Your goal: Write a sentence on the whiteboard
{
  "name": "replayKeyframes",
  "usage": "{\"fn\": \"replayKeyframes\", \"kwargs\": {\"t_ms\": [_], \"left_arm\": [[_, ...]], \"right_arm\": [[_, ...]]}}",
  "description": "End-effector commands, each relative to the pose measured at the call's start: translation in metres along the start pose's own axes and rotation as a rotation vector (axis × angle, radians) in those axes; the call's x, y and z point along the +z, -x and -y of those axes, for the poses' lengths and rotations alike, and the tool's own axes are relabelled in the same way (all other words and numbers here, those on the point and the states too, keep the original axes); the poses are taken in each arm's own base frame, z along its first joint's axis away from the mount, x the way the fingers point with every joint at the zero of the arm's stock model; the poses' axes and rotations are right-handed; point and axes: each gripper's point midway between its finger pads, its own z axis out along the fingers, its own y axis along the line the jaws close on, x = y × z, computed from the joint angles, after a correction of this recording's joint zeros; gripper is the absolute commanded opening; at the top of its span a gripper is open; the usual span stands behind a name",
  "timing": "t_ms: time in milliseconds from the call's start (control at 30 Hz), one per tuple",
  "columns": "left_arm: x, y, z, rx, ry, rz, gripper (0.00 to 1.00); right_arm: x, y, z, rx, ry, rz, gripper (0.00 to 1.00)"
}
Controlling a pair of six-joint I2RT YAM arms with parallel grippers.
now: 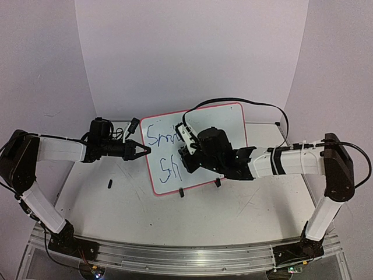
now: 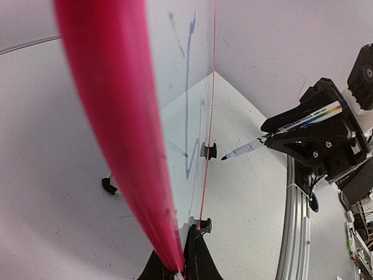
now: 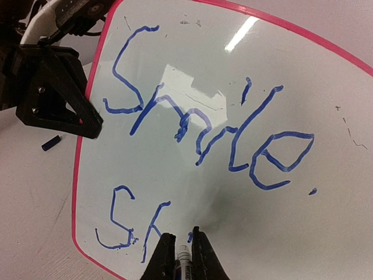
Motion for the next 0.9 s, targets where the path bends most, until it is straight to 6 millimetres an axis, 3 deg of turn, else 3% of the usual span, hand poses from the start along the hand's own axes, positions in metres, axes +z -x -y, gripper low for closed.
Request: {"fn": "replayKeyframes", "kwargs": {"t_ms": [0,667,867], "left_arm": [[0.003,-0.038,-0.042,0.013,0.21,-0.103,0.0],[0.003,-0.037,-0.041,0.015,0.21,-0.101,0.0],[0.003,-0.038,-0.042,0.014,0.21,-0.102,0.0]], "right_arm": [[0.009,-0.005,-0.007,0.005,0.01,-0.006,0.0],[0.023,-0.023,-0.005,-0.022,-0.025,-0.045,0.0],[0.019,-0.027,-0.005,-0.009,-0.018,-0.052,0.0]]}}
